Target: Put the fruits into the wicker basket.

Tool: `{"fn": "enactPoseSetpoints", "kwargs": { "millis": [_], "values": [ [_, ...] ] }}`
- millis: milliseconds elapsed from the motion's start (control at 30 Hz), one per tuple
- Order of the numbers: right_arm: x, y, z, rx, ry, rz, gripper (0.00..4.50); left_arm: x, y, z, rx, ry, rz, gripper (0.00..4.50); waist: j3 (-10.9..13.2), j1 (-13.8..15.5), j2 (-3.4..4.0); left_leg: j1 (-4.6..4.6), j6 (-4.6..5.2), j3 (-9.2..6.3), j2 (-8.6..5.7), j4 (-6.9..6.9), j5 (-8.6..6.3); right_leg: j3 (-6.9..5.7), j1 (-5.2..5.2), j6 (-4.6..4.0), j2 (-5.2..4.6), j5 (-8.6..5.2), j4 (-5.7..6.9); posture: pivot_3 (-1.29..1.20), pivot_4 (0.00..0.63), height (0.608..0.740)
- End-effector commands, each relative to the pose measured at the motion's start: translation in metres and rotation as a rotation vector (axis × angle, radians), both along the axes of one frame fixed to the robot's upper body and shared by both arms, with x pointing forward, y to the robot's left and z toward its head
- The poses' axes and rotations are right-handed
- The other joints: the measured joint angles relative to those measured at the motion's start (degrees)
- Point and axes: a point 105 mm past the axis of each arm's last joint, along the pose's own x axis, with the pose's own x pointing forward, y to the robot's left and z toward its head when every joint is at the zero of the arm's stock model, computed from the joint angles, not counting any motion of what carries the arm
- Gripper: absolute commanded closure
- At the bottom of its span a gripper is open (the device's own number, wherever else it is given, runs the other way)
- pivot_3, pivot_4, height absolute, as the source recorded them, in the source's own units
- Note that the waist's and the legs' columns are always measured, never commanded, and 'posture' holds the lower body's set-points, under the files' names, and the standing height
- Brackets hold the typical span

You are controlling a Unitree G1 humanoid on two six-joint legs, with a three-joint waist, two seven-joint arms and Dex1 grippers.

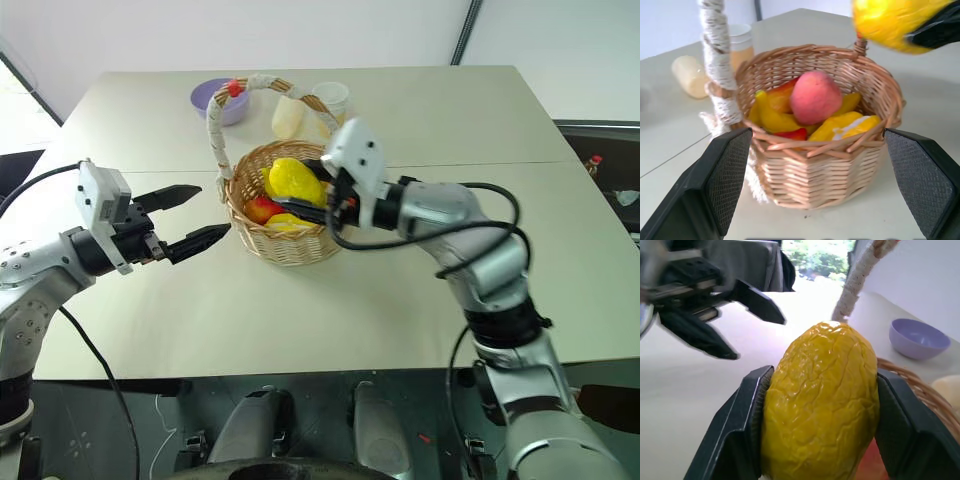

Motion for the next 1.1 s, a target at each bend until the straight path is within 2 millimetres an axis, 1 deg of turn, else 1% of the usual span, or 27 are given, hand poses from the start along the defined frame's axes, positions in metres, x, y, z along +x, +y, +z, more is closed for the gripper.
{"fn": "enactPoseSetpoints", "kwargs": {
  "millis": [33,67,133,167,200,233,300,367,400,467,567,667,733,767,800,900,967,1067,1100],
  "values": [
    [0.021,0.004,0.001,-0.012,-0.02,-0.106,2.18,-0.006,-0.004,0.012,-0.007,-0.064,-0.006,0.0,0.0,0.1,0.0,-0.04,0.0,0.01,-0.04,0.0,0.0,0.0,-0.02,0.0,-0.05,0.0,-0.01,0.0,0.15,0.74],
    [0.025,0.005,-0.002,-0.028,-0.023,-0.115,2.18,-0.007,-0.005,0.012,-0.012,-0.066,-0.005,0.0,0.0,0.1,0.0,-0.06,0.0,0.02,-0.06,0.0,0.0,-0.01,-0.03,0.01,-0.1,0.01,-0.02,0.0,0.15,0.74],
    [0.026,0.006,-0.005,-0.038,-0.026,-0.114,1.21,-0.008,-0.007,0.011,-0.017,-0.068,-0.006,0.0,0.0,0.1,0.0,-0.11,0.01,0.03,-0.09,0.0,-0.01,-0.01,-0.05,0.01,-0.14,0.01,-0.06,0.0,0.15,0.74],
    [0.025,0.007,-0.004,-0.034,-0.032,-0.106,0.91,-0.009,-0.008,0.011,-0.019,-0.068,-0.005,0.0,0.0,0.0,0.0,-0.14,0.01,0.03,-0.1,0.0,-0.01,-0.01,-0.07,0.02,-0.14,0.01,-0.06,0.0,0.15,0.74],
    [0.021,0.008,0.001,-0.032,-0.073,-0.086,0.37,-0.009,-0.008,0.011,-0.022,-0.068,-0.003,0.0,0.0,0.0,0.0,-0.18,0.02,0.03,-0.09,0.0,-0.01,-0.01,-0.12,0.02,-0.14,0.01,-0.06,0.0,0.15,0.74],
    [0.016,0.009,0.007,-0.028,-0.124,-0.059,0.06,-0.009,-0.008,0.01,-0.026,-0.066,0.0,0.0,0.0,-0.1,0.0,-0.27,0.02,0.04,-0.09,0.0,-0.01,0.0,-0.24,0.03,-0.14,0.02,-0.03,0.0,0.15,0.74],
    [0.0,0.006,0.017,-0.008,-0.191,0.019,0.06,-0.01,-0.009,0.01,-0.03,-0.065,0.002,0.0,0.0,-0.1,0.0,-0.53,-0.04,0.04,-0.06,0.01,0.02,0.0,-0.56,0.04,-0.1,0.02,0.07,0.0,0.15,0.74],
    [-0.019,-0.005,0.021,-0.004,-0.23,0.099,0.06,-0.011,-0.008,0.009,-0.032,-0.062,0.002,0.0,0.0,0.0,0.0,-0.73,-0.06,0.01,-0.03,0.02,0.04,-0.01,-0.79,0.04,-0.04,0.03,0.13,0.0,0.15,0.74],
    [-0.029,-0.015,0.019,-0.012,-0.228,0.138,0.06,-0.011,-0.008,0.008,-0.036,-0.058,0.002,0.0,0.0,0.1,0.0,-0.76,-0.06,-0.03,-0.02,0.02,0.03,-0.03,-0.8,0.04,-0.03,0.03,0.13,0.0,0.15,0.74],
    [-0.042,-0.03,0.014,-0.018,-0.182,0.165,0.06,-0.011,-0.008,0.006,-0.04,-0.048,-0.004,0.0,0.0,0.2,-0.01,-0.8,-0.05,-0.07,-0.04,0.02,0.03,-0.07,-0.79,0.04,-0.05,0.03,0.1,0.0,0.15,0.74],
    [-0.05,-0.047,0.008,-0.005,-0.127,0.149,0.06,-0.011,-0.009,0.004,-0.045,-0.039,-0.014,0.0,0.0,-0.1,-0.01,-0.8,-0.04,-0.04,-0.05,0.08,0.03,-0.06,-0.75,0.05,-0.09,0.03,0.06,0.0,0.15,0.74],
    [-0.038,-0.065,0.003,0.017,-0.086,0.027,0.06,-0.01,-0.011,0.006,-0.08,-0.038,-0.03,0.0,0.0,-0.4,-0.01,-0.68,-0.04,0.03,0.01,0.09,0.03,0.0,-0.74,0.04,0.03,0.04,0.15,0.0,0.15,0.74],
    [-0.022,-0.077,-0.003,0.04,-0.068,-0.084,0.06,-0.01,-0.015,0.009,-0.118,-0.041,-0.057,0.0,0.0,-0.3,-0.01,-0.64,-0.07,0.02,0.0,0.09,0.05,-0.01,-0.74,0.02,0.14,0.03,0.23,0.0,0.15,0.74],
    [-0.017,-0.08,-0.005,0.051,-0.063,-0.117,0.06,-0.01,-0.016,0.01,-0.127,-0.042,-0.064,0.0,0.0,-0.3,-0.02,-0.63,-0.08,0.0,0.0,0.09,0.06,-0.01,-0.74,0.01,0.16,0.03,0.26,0.0,0.15,0.74],
    [-0.007,-0.084,-0.008,0.066,-0.057,-0.168,0.06,-0.01,-0.017,0.011,-0.13,-0.043,-0.069,0.0,0.0,-0.3,-0.02,-0.62,-0.1,0.01,0.0,0.1,0.07,-0.01,-0.74,0.01,0.18,0.03,0.27,0.0,0.15,0.74],
    [0.013,-0.086,-0.013,0.105,-0.053,-0.253,0.06,-0.008,-0.018,0.011,-0.129,-0.043,-0.07,0.0,0.0,-0.3,-0.01,-0.63,-0.12,0.04,-0.02,0.12,0.08,0.0,-0.74,0.01,0.18,0.04,0.28,0.0,0.15,0.74],
    [0.03,-0.082,-0.014,0.182,-0.018,-0.293,0.06,-0.009,-0.02,0.01,-0.133,-0.041,-0.076,0.0,0.0,-0.6,-0.01,-0.63,-0.12,0.07,-0.02,0.12,0.08,0.02,-0.75,0.01,0.18,0.04,0.3,0.0,0.15,0.74],
    [0.04,-0.073,-0.016,0.227,-0.011,-0.294,0.06,-0.01,-0.022,0.01,-0.134,-0.039,-0.08,0.0,0.0,-0.4,-0.01,-0.64,-0.12,0.06,-0.02,0.12,0.08,0.03,-0.78,0.01,0.19,0.04,0.32,0.0,0.15,0.74],
    [0.041,-0.072,-0.016,0.243,-0.007,-0.289,0.59,-0.01,-0.022,0.009,-0.134,-0.039,-0.08,0.0,0.0,-0.3,-0.01,-0.65,-0.13,0.05,-0.02,0.12,0.08,0.02,-0.78,0.01,0.19,0.04,0.32,0.0,0.15,0.74]
  ]
}}
